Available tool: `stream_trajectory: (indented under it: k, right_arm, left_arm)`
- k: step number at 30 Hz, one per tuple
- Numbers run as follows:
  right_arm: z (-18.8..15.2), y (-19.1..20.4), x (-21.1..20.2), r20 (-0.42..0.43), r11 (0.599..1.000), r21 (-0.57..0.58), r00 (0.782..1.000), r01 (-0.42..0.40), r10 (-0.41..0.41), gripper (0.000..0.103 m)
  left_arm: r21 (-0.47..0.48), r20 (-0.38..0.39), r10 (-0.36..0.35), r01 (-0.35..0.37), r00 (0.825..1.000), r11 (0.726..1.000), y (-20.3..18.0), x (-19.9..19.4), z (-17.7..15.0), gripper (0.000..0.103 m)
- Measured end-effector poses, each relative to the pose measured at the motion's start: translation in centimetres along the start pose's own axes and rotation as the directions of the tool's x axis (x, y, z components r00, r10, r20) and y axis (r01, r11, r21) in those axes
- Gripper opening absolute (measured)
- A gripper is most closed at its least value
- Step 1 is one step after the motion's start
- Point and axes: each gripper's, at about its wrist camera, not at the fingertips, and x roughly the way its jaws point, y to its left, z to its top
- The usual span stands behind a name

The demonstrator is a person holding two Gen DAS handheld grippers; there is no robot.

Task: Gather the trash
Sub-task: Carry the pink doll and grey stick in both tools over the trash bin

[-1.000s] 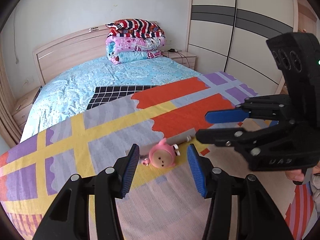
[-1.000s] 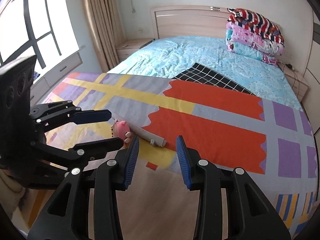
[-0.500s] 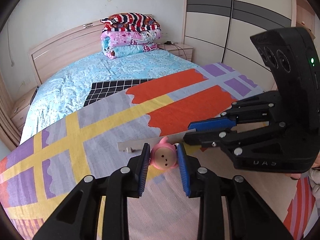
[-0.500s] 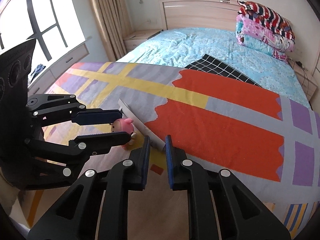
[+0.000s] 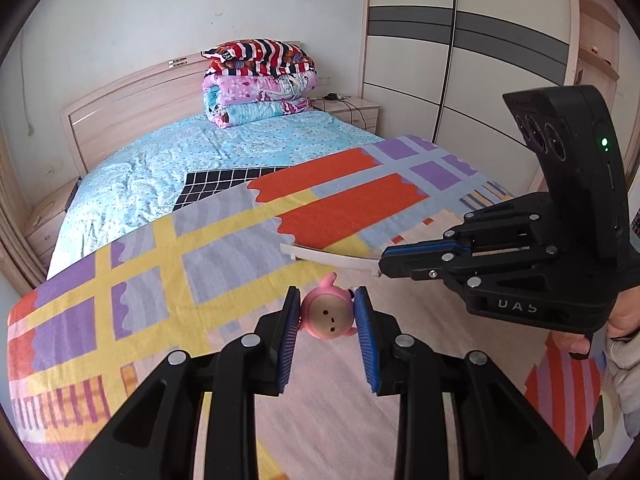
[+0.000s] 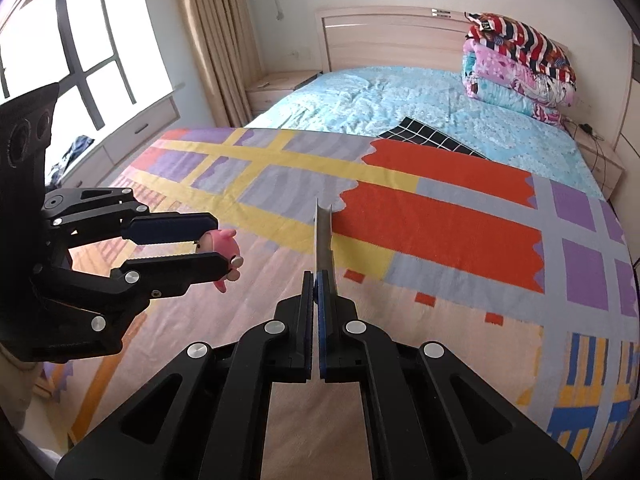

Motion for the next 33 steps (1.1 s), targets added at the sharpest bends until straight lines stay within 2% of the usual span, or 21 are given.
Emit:
stream_trajectory:
  k: [11, 16, 22, 27, 28, 29, 30, 33]
  right_arm:
    - [-3.7, 4.1, -4.3, 0.021, 0.999, -0.018, 0.999, 0.028, -0.028, 0.002]
    - [-6.5, 4.9, -4.4, -0.014, 0.999, -0.004, 0.999, 0.04, -0.04, 0.002]
    - [-9.4, 5.0, -3.8, -0.041, 0.999, 0.037, 0.999, -0.009, 0.011, 0.003]
    - [-10.0, 5.5, -4.4, -0.014, 0.999, 0.035, 1.0, -0.013, 0.014, 0.004]
    - [-9.9, 5.5, -4.5, -0.008, 1.0, 0.031, 1.0, 0.002, -0.002, 0.013]
    - [-9.9, 5.5, -4.5, -0.006, 0.999, 0.033, 1.0, 0.01, -0.01, 0.03]
    - [-9.9, 5.4, -4.5, -0.004, 0.999, 0.038, 1.0, 0.013, -0.013, 0.037]
    - [-9.8, 5.3, -4.0, -0.014, 0.999, 0.05, 1.0, 0.013, -0.013, 0.039]
  left_arm:
    - [0.006, 0.036, 0.009, -0.01, 0.999, 1.0, -3.4, -6.7, -2.8, 0.027]
    - [-0.027, 0.053, 0.01, -0.009, 0.999, 1.0, -4.3, -8.9, -4.5, 0.027]
    - [-0.036, 0.048, 0.025, -0.024, 0.999, 0.999, -4.9, -10.3, -6.4, 0.027]
    - [-0.05, 0.062, 0.023, -0.02, 0.998, 0.999, -4.9, -11.5, -7.1, 0.027]
    - [-0.049, 0.066, 0.02, -0.017, 0.998, 0.999, -4.9, -11.7, -7.2, 0.027]
    - [-0.047, 0.07, 0.017, -0.013, 0.997, 0.999, -5.0, -11.9, -7.3, 0.027]
    - [-0.048, 0.071, 0.016, -0.012, 0.997, 0.999, -5.1, -11.9, -7.3, 0.027]
    - [-0.055, 0.072, 0.014, -0.01, 0.997, 0.998, -5.0, -12.1, -7.5, 0.027]
